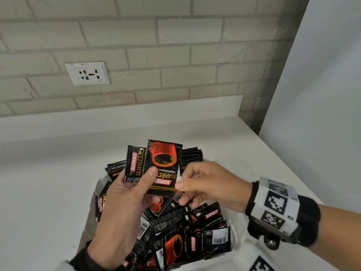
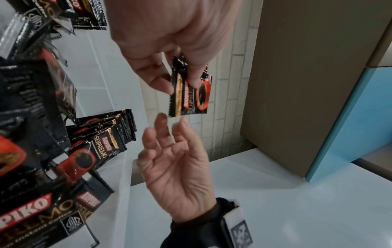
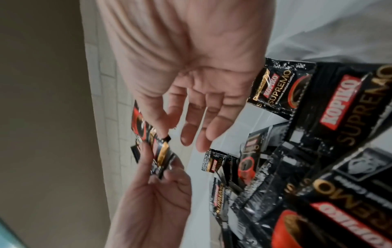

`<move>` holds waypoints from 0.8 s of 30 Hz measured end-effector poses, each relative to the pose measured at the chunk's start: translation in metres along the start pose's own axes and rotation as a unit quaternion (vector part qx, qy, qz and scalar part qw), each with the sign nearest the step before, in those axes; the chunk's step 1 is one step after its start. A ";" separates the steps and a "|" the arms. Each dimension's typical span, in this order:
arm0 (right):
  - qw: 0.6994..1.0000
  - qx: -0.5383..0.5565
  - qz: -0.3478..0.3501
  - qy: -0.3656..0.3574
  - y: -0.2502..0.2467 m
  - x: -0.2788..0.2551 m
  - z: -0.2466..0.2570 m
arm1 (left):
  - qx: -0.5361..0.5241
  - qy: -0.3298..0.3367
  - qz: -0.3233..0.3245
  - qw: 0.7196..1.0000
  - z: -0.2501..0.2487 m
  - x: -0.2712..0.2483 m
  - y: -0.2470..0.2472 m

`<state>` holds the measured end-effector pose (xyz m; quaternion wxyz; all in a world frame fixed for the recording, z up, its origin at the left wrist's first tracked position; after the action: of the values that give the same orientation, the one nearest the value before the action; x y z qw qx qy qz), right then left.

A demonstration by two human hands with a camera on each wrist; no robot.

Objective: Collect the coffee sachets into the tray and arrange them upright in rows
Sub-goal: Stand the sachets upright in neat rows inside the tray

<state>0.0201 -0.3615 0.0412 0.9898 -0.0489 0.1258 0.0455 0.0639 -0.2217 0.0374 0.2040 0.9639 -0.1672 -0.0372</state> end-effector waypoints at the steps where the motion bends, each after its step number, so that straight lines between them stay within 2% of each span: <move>1: 1.000 0.027 0.001 -0.004 -0.001 -0.001 0.004 | -0.006 0.004 -0.001 1.000 -0.001 0.000 -0.001; 6: 0.999 0.014 0.038 0.007 0.017 -0.004 0.005 | -0.013 0.013 0.005 1.000 0.000 -0.002 0.003; 12: 0.992 0.112 -0.058 -0.011 0.008 0.000 -0.002 | -0.012 0.011 0.010 1.000 0.004 -0.001 0.004; 16: 0.982 0.172 -0.072 -0.025 0.004 -0.002 -0.003 | -0.018 0.017 0.021 0.999 0.002 -0.001 0.006; 24: 0.969 0.206 -0.120 -0.060 -0.009 -0.006 -0.004 | 0.011 0.024 0.030 0.999 0.003 0.001 0.006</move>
<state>0.0146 -0.3715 0.0397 0.9825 0.1442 0.0657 -0.0978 0.0623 -0.2284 0.0369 0.1988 0.9612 -0.1913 -0.0061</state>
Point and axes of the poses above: each hand's wrist, its own x-axis towards the middle knuckle, its own y-axis out of the palm, z = x × y, the point moved 6 cm from there along x, towards the middle knuckle, and after that the axes turned 4 degrees about -x, right-handed, at the moved point
